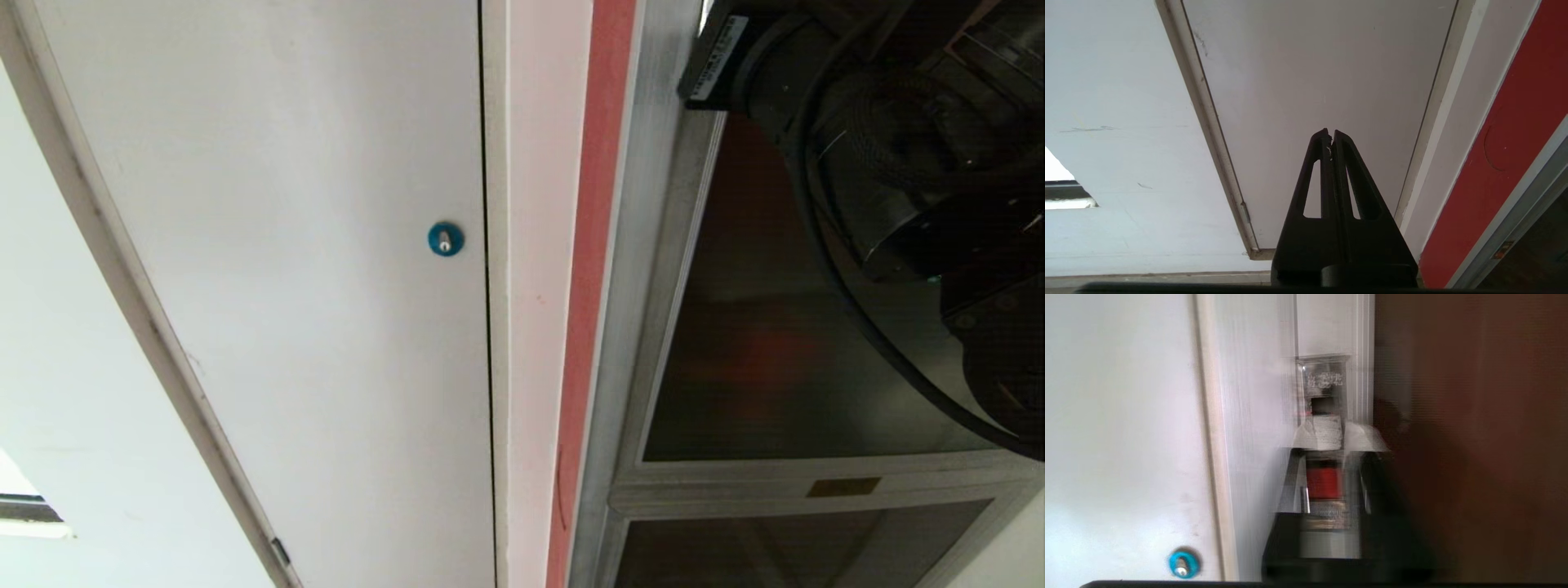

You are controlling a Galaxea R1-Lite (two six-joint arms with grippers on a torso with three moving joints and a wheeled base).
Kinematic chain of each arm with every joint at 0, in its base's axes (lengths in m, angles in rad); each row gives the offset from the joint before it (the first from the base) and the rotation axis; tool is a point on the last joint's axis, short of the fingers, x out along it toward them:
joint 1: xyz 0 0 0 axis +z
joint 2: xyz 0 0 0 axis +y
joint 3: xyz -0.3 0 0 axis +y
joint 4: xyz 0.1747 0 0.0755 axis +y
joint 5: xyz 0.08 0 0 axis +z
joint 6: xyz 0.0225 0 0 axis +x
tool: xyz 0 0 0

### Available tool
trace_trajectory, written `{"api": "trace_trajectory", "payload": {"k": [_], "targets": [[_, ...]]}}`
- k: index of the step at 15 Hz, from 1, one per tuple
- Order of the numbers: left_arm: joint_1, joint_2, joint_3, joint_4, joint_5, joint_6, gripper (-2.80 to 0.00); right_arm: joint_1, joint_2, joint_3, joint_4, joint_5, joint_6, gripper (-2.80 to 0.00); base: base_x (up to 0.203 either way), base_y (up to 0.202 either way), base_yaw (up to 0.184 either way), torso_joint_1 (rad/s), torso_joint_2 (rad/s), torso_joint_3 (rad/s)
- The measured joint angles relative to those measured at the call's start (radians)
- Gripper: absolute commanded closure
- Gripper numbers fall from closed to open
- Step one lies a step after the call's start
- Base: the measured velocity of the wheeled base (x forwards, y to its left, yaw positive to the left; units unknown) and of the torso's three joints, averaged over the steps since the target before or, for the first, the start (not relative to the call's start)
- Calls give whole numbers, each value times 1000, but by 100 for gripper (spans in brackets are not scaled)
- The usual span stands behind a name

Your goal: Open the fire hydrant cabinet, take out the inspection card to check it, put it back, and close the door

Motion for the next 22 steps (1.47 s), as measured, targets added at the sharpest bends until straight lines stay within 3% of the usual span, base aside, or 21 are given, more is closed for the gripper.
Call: {"api": "trace_trajectory", "payload": {"k": [10, 22], "targets": [[0, 0, 0, 0, 0, 0, 0, 3, -22, 12, 4, -7, 0, 0, 0, 0, 0, 0, 0, 0], [0, 0, 0, 0, 0, 0, 0, 57, -202, 179, 36, -6, 2, 0, 0, 0, 0, 0, 0, 0]]}}
